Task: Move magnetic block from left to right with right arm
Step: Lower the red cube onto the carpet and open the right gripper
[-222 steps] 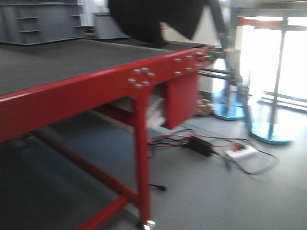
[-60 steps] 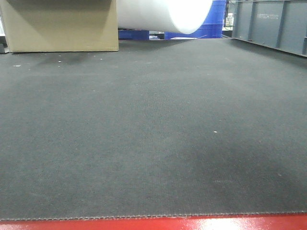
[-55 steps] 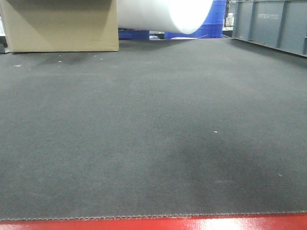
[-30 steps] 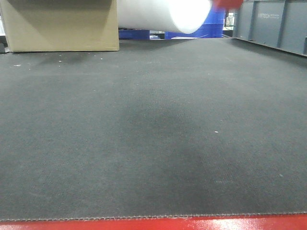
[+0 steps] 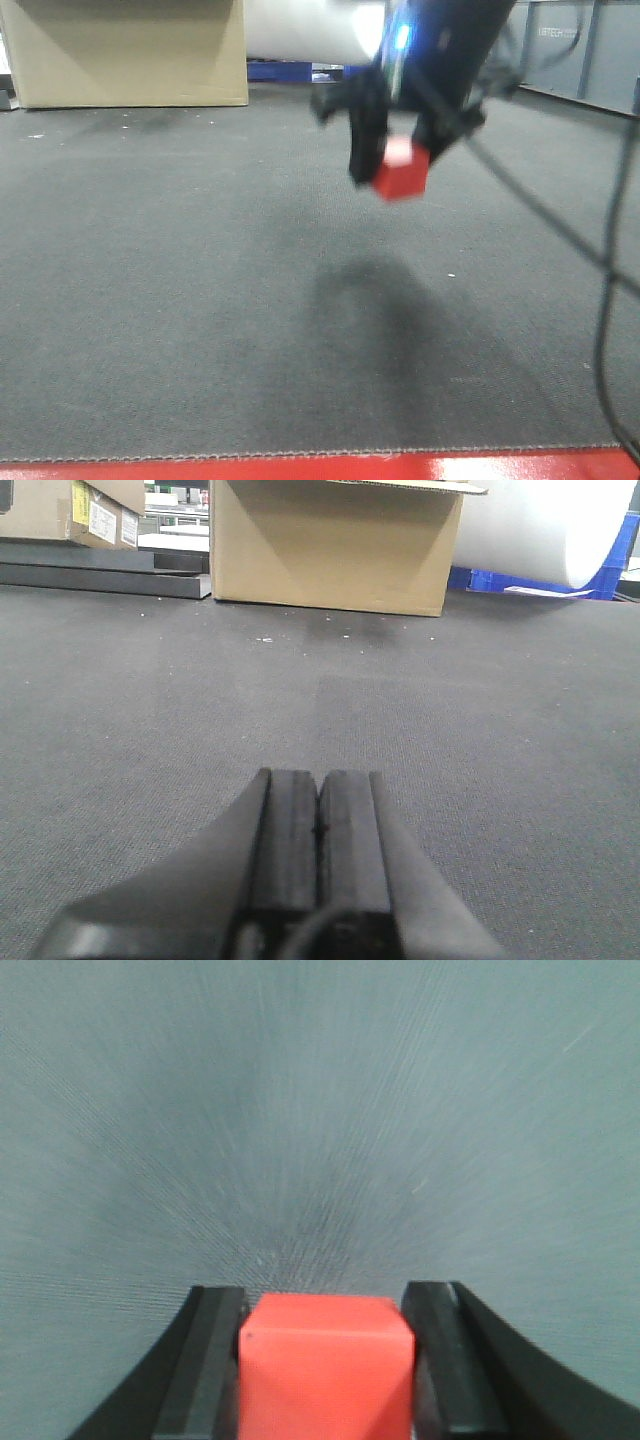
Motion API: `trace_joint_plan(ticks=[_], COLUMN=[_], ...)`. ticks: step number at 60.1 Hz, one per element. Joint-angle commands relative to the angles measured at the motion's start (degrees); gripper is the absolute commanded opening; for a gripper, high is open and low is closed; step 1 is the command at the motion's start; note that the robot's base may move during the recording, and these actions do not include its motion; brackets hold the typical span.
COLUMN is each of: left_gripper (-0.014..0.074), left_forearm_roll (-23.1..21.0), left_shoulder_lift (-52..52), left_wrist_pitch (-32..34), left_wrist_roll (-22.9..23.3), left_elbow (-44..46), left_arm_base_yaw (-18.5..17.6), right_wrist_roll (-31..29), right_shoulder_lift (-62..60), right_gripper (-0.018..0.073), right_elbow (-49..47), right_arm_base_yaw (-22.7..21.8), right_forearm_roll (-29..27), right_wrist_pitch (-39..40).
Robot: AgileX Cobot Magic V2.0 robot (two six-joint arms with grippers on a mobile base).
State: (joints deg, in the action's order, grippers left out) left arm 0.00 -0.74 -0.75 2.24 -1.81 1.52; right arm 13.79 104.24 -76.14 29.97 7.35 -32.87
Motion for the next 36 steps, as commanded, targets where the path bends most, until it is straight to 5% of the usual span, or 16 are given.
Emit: trace_joint_plan(ticks=[1,8,20,36], left_gripper=[-0.0116,-0.0116,-0.0116,-0.0116], left_forearm_roll=[0.0,0.0,0.0,0.0], left_shoulder_lift=[-0.9,-0.9,-0.9,-0.9], left_wrist_pitch=[5.2,5.2,5.2,5.2], left_wrist_roll=[0.5,0.5,0.5,0.5], left_elbow=[-0.5,-0.5,-0.5,-0.5], left_arm_base_yaw=[0.1,0.1,0.1,0.1], right_wrist_roll=[-0.5,-0.5,-0.5,-0.5], right_shoulder_lift=[-0.5,0.3,-0.5,-4.6], right_gripper=[0.0105,0.0228,0.0648,0.0608], right_elbow=[-2.0,-2.0,-3.3,-4.7], right_arm_base_yaw=[0.2,0.2,0.2,0.2], right_forearm_roll=[0.3,0.3,0.3,0.3], right_wrist_pitch=[3.1,2.6,1.8,-0.9])
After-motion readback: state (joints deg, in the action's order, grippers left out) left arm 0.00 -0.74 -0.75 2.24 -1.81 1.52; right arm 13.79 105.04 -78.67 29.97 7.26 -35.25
